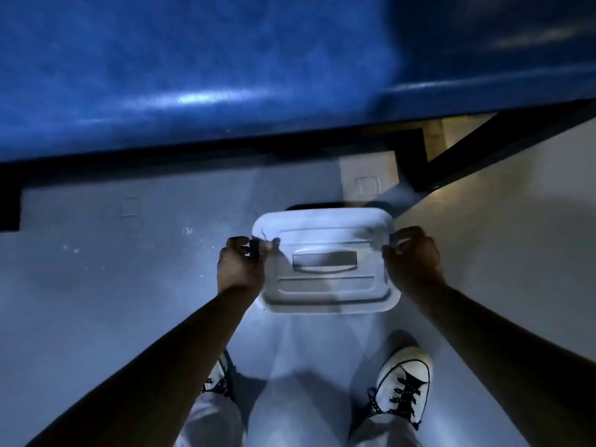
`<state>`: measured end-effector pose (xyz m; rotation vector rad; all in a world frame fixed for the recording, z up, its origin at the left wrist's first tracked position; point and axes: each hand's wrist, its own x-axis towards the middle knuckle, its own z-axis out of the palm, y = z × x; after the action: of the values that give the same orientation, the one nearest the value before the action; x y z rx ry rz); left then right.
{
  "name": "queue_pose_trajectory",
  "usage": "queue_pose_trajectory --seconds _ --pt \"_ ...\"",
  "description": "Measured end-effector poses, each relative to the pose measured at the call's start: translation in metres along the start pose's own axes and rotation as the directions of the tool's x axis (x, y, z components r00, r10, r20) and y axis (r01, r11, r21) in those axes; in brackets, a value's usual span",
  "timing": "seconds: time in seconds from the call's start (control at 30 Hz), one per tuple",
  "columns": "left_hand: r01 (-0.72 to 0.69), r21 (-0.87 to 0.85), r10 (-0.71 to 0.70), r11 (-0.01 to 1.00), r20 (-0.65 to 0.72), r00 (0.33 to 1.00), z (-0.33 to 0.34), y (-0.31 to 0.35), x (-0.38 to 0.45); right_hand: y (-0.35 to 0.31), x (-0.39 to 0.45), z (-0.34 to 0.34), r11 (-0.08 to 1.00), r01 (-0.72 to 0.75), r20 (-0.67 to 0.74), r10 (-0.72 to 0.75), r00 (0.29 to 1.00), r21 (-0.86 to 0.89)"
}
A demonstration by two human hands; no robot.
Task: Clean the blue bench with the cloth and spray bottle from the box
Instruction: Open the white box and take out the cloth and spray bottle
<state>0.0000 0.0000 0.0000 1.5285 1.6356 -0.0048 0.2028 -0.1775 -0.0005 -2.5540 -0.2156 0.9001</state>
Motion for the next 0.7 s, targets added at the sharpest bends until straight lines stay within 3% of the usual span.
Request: queue_pose_trajectory --seconds 0.1,0.2,0.37,0.53,0.7 --pt "0.057 -0.008 -0.057 0.998 -0.075 0.996 0.013 -0.011 0.006 0.020 0.009 0.012 0.998 -0.067 -0.082 0.066 0.994 -0.008" --pt "0.028 0.021 -0.025 0.999 -0.120 0.992 0.015 -0.017 0.004 0.030 0.007 0.014 0.983 -0.011 0.005 0.012 1.000 -0.182" --pt "-0.005 0.030 0.009 1.000 -0.125 0.992 0.012 -0.017 0.004 0.032 0.013 0.004 0.966 0.019 0.075 0.000 0.997 -0.258" --pt "0.066 -0.032 -0.069 0.997 -0.104 0.992 0.017 -0.033 0.018 0.038 0.033 -0.003 0.981 -0.093 0.201 0.126 0.971 -0.168" --pt "0.201 -0.119 -0.206 0.972 -0.027 0.978 0.015 -0.032 0.029 0.041 0.027 -0.002 0.994 -0.111 0.114 0.111 0.987 -0.012"
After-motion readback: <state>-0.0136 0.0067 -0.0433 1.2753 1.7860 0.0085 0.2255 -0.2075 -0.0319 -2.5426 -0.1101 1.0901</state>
